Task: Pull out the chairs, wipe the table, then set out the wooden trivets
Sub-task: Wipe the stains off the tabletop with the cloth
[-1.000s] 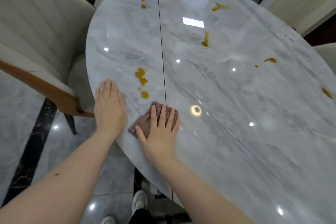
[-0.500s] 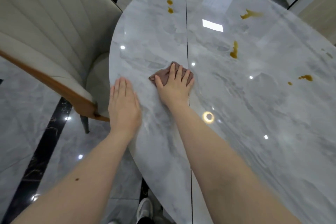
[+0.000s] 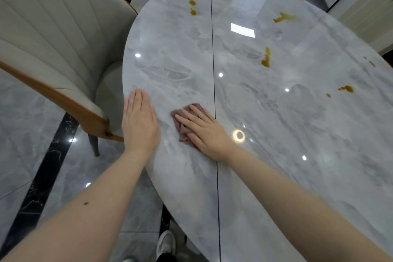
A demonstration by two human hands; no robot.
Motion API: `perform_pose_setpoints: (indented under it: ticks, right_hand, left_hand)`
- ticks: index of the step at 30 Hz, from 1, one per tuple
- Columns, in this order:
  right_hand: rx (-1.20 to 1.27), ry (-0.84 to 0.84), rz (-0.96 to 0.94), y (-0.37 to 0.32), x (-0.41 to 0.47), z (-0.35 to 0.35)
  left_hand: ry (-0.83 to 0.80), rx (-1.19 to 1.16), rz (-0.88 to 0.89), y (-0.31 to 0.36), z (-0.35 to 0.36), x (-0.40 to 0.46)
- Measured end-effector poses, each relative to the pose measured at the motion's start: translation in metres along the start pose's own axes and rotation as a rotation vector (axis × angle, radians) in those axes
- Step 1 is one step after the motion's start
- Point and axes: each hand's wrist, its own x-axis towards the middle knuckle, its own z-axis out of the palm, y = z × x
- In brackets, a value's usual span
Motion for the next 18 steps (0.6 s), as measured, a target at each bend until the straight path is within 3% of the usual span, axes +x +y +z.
perform_pose_setpoints:
  ticks: [9, 18]
  right_hand:
    - [0.004, 0.069, 0.457, 0.034, 0.095, -0.008]
    - [0.044, 0.039, 0.021, -0.029, 0.01, 0.009]
  left_hand:
    - [0.022, 0.004, -0.012, -0.001, 0.004, 0.001]
    - [0.012, -0.029, 0.008, -0.002, 0.0, -0.001]
